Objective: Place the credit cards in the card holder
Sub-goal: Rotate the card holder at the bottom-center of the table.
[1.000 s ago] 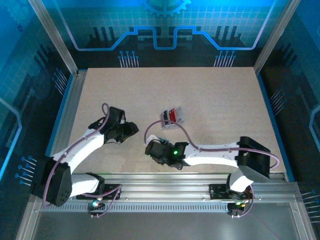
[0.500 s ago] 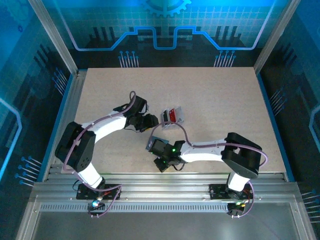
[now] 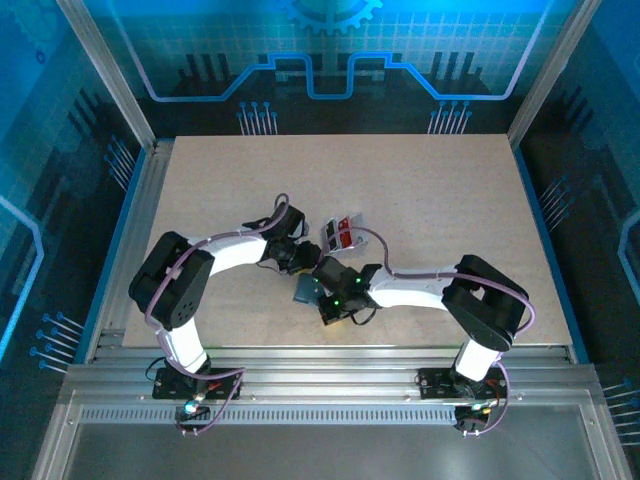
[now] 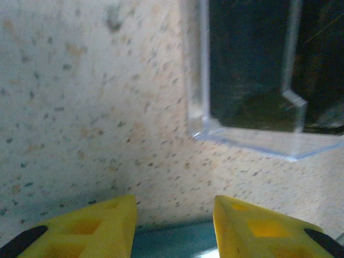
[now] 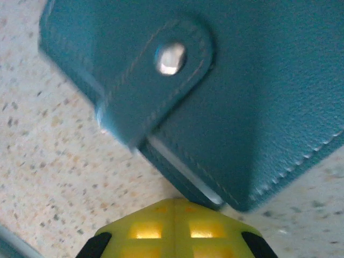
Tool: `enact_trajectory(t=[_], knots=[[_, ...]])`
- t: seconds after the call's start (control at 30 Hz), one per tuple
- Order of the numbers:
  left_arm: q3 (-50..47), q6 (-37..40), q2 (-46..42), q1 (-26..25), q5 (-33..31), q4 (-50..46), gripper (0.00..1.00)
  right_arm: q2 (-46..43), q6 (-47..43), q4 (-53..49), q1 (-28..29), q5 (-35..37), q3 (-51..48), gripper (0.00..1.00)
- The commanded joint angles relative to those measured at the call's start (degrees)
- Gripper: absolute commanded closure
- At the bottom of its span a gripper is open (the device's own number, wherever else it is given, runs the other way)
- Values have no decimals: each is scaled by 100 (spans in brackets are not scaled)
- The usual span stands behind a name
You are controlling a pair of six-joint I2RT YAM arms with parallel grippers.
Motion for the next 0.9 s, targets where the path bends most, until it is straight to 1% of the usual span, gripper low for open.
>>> enact_trajectory(t=[0.0,0.2,0.37,0.43,0.53,0.63,0.7,0.77,0.87], knots=[[-364,76,-224,-70,17,127,57,3,135,-352,-369,762,-127,100],[-1003,-101,-526,-179,9,437,58,126,128,-318,-729,827,5,100],[-1580,-537,-856,-455,50,902,58,308,16,-564,-912,1228,412,100],[-1766,-738,-978,-618,4,1087,58,323,-14,-695,-997,1370,532,98],[-1980,-1021,-1164,-854,-85,1305,59,214,-14,-928,-1078,1580,626,93],[-2104,-1274,-1322,-912,-181,1364,64,15,-23,-1193,-1052,1736,690,87],[-2072,-1341,-1464,-902,-335,1178,65,-121,-8,-1428,-941,1936,760,80],[-1973,-1335,-1683,-906,-523,891,65,-272,-45,-1549,-774,1987,796,71],[-1821,-1305,-1929,-828,-688,528,64,-338,-119,-1640,-555,1852,906,65]])
